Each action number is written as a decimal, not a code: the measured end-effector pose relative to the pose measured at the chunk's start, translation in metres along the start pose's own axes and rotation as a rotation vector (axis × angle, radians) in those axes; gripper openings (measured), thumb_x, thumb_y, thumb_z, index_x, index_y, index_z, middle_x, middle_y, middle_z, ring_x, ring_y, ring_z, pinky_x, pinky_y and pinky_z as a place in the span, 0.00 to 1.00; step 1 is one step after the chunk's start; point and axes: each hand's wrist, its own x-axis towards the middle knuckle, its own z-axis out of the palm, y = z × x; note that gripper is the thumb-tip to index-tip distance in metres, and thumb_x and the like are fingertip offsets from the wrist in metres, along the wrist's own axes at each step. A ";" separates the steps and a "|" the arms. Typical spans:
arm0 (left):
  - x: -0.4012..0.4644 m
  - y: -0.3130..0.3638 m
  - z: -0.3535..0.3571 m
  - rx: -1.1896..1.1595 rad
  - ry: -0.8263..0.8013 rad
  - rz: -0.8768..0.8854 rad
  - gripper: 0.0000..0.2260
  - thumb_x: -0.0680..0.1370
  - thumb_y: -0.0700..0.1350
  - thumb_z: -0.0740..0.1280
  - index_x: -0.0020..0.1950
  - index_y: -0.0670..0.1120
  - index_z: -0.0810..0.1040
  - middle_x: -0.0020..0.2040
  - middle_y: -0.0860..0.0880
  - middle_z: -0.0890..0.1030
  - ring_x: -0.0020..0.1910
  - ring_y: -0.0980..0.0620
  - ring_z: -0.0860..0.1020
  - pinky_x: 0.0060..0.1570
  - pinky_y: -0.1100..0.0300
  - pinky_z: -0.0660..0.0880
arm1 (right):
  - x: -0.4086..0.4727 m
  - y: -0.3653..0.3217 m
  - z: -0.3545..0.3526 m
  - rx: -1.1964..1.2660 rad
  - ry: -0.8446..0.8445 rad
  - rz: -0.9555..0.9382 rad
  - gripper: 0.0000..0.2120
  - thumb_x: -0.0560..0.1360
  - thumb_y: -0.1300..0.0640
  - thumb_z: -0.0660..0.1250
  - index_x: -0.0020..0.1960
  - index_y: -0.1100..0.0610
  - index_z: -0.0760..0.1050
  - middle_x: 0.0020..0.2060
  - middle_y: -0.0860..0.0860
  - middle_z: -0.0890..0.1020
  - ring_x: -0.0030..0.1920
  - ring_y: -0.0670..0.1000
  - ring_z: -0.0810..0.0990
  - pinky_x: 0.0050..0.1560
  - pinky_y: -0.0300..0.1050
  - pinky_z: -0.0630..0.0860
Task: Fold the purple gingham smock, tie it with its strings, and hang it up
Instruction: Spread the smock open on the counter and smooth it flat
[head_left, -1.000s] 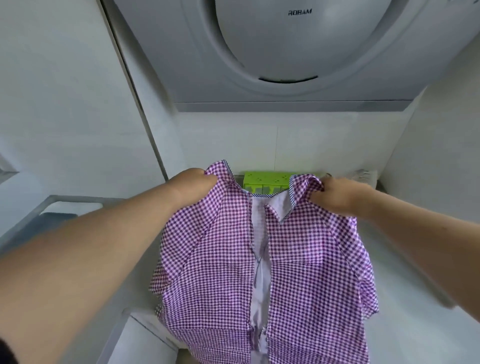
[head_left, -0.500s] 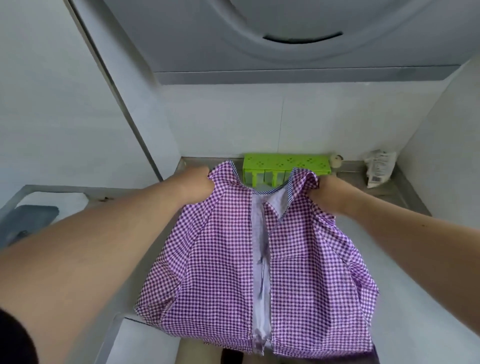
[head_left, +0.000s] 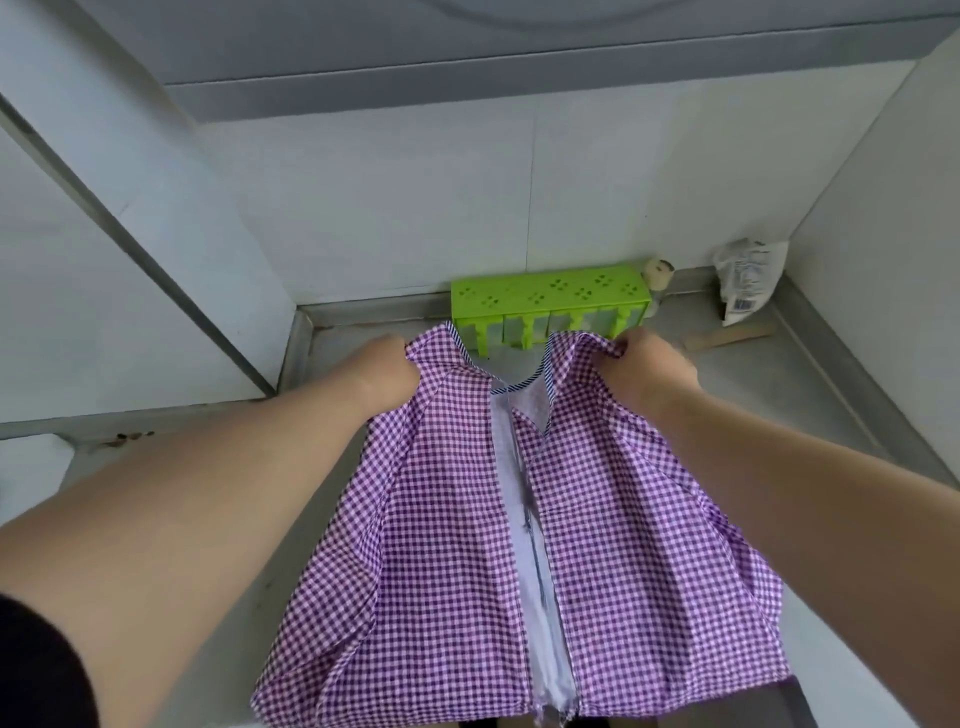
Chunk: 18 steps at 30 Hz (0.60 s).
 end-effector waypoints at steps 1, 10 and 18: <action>0.008 0.000 0.003 -0.019 -0.001 -0.005 0.11 0.81 0.41 0.59 0.41 0.43 0.75 0.42 0.41 0.82 0.37 0.46 0.79 0.36 0.56 0.70 | 0.000 0.000 0.005 -0.080 0.097 -0.019 0.16 0.79 0.42 0.66 0.59 0.52 0.77 0.58 0.55 0.80 0.57 0.59 0.79 0.56 0.54 0.76; 0.057 -0.005 0.043 -0.018 0.016 -0.018 0.05 0.81 0.41 0.59 0.49 0.41 0.72 0.50 0.41 0.80 0.48 0.42 0.79 0.46 0.53 0.73 | -0.069 0.050 0.124 -0.447 -0.565 -0.431 0.39 0.79 0.43 0.68 0.83 0.43 0.50 0.84 0.45 0.51 0.82 0.55 0.57 0.76 0.62 0.67; 0.046 -0.026 0.072 0.169 0.014 -0.040 0.20 0.79 0.52 0.68 0.68 0.45 0.74 0.69 0.41 0.76 0.68 0.38 0.76 0.66 0.46 0.75 | -0.064 0.049 0.144 -0.433 -0.577 -0.393 0.51 0.77 0.35 0.68 0.83 0.44 0.36 0.82 0.43 0.34 0.83 0.53 0.40 0.79 0.65 0.54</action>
